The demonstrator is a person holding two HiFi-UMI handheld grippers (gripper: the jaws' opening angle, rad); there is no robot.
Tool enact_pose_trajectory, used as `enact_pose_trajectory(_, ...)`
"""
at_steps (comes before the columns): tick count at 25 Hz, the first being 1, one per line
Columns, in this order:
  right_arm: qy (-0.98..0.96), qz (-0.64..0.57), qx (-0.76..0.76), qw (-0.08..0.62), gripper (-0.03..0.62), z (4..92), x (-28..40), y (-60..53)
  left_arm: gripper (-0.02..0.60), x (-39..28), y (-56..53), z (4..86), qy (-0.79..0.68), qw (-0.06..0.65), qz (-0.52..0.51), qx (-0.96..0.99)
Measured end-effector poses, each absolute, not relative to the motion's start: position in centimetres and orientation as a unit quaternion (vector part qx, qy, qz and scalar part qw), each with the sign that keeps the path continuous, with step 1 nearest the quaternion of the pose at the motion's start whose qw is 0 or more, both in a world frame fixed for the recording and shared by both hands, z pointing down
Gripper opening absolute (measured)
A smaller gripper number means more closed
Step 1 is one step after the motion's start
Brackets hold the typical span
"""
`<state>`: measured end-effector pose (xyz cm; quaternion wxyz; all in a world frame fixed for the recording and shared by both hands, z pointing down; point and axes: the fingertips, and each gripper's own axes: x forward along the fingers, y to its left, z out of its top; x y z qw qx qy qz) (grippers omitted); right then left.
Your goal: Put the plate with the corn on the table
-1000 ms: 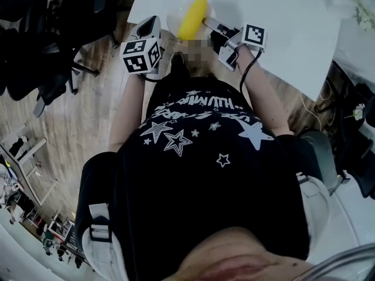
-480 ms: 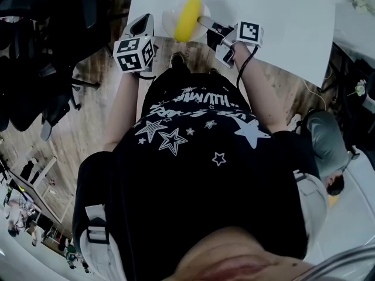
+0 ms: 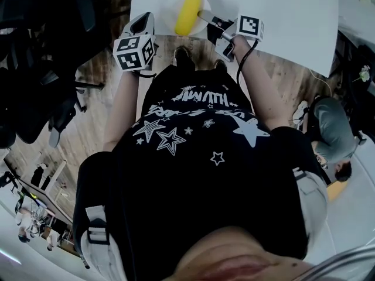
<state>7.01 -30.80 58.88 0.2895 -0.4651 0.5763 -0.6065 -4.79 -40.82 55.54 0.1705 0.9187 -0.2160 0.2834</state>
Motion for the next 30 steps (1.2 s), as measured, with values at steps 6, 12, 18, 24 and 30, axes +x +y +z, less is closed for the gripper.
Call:
enact_pose_trajectory(6,0.568,-0.6,-0.475,0.303,0.029,58.9,7.4,-30.7,0.005,-4.2,-40.2,55.5,-0.195,0.162,0.287,0.924)
enact_pose_trajectory(12,0.564,-0.6,-0.48,0.301,0.029,59.2,7.4,-31.7,0.005,-4.3,-41.1,55.8,-0.185,0.159,0.29,0.925)
enact_pose_trajectory(18,0.546,-0.612,-0.494,0.289,0.029,59.2,7.5,-31.4,0.005,-4.2,-40.4,55.6,-0.179,0.16,0.288,0.927)
enact_pose_trajectory(24,0.544,-0.62,-0.495,0.274,0.029,59.4,7.3,-31.1,0.005,-3.9,-40.1,55.5,-0.176,0.161,0.285,0.928)
enact_pose_trajectory(30,0.529,-0.637,-0.502,0.247,0.025,60.9,6.8,-33.3,0.005,-4.1,-42.1,57.0,-0.173,0.173,0.29,0.925)
